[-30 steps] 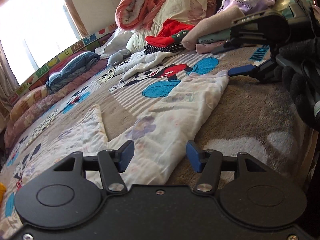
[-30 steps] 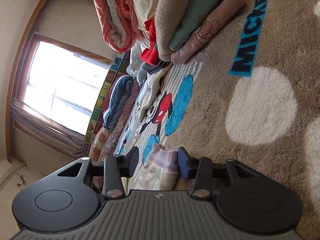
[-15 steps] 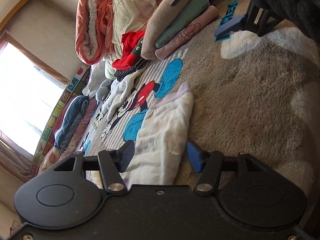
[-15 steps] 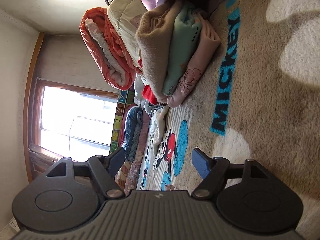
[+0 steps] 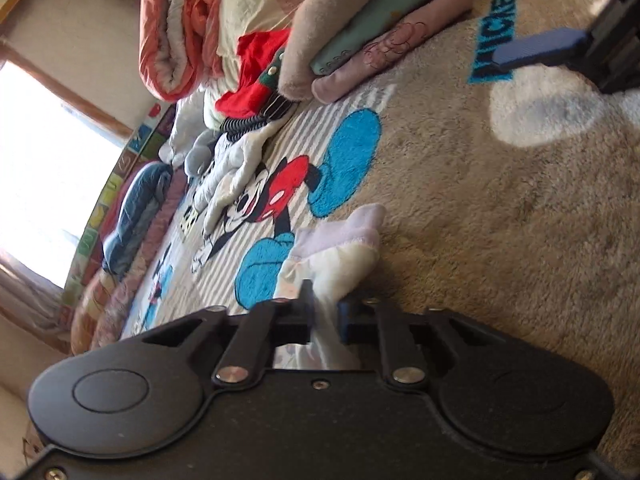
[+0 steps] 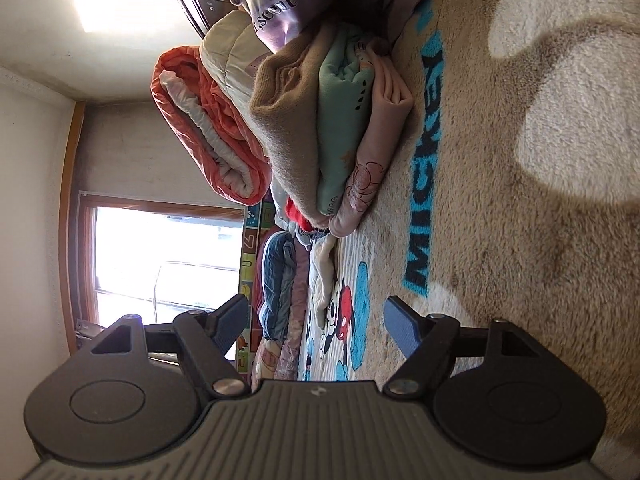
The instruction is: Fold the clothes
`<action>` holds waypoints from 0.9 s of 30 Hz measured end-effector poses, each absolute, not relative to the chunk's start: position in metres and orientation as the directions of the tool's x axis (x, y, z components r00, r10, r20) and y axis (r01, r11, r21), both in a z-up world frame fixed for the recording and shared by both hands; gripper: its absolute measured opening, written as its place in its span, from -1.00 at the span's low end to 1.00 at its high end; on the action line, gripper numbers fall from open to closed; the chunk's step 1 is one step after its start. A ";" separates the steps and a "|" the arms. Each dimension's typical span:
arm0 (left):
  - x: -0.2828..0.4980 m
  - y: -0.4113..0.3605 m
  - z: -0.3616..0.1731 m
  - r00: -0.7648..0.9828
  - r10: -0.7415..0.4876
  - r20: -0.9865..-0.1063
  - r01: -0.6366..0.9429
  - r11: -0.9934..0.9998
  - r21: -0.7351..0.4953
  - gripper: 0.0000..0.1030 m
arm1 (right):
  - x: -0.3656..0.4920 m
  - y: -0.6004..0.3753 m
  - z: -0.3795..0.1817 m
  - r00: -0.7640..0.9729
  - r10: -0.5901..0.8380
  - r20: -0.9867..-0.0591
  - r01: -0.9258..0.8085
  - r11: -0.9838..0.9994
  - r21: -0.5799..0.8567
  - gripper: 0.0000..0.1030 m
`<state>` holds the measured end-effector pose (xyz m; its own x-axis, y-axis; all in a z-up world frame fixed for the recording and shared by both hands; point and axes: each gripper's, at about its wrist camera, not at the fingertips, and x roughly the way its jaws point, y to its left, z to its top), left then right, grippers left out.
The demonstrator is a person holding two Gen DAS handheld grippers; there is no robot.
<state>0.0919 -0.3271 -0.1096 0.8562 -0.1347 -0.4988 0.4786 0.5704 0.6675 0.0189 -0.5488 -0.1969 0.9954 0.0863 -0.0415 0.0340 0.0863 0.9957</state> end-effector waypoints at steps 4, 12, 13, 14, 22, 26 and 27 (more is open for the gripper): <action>0.101 -0.285 -0.064 0.834 -0.207 -0.511 0.469 0.754 0.460 -0.84 | 0.021 -0.533 -0.186 0.992 0.124 -0.004 -0.013 0.140 0.990 0.50; 0.097 -0.162 0.019 0.807 -0.411 -0.423 0.440 0.897 -0.033 -0.85 | 0.048 -0.436 -0.128 0.904 0.427 0.021 -0.251 0.490 0.835 0.68; 0.097 -0.147 0.025 0.812 -0.415 -0.411 0.426 0.902 -0.071 -0.85 | 0.051 -0.417 -0.121 0.888 0.460 -0.023 -0.265 0.552 0.791 0.68; 0.096 -0.134 0.029 0.816 -0.417 -0.401 0.411 0.906 -0.105 -0.85 | 0.054 -0.398 -0.116 0.872 0.484 -0.072 -0.276 0.608 0.744 0.68; 0.082 -0.046 0.044 0.869 -0.363 -0.336 0.271 0.918 -0.291 -0.85 | 0.045 -0.251 -0.105 0.768 0.528 -0.362 -0.434 0.845 0.312 0.68; 0.073 -0.009 0.044 0.891 -0.320 -0.324 0.205 0.917 -0.343 -0.85 | 0.039 -0.216 -0.106 0.767 0.481 -0.424 -0.446 0.875 0.187 0.67; 0.070 -0.001 0.043 0.895 -0.307 -0.323 0.190 0.919 -0.347 -0.85 | 0.040 -0.211 -0.107 0.774 0.462 -0.433 -0.436 0.885 0.164 0.65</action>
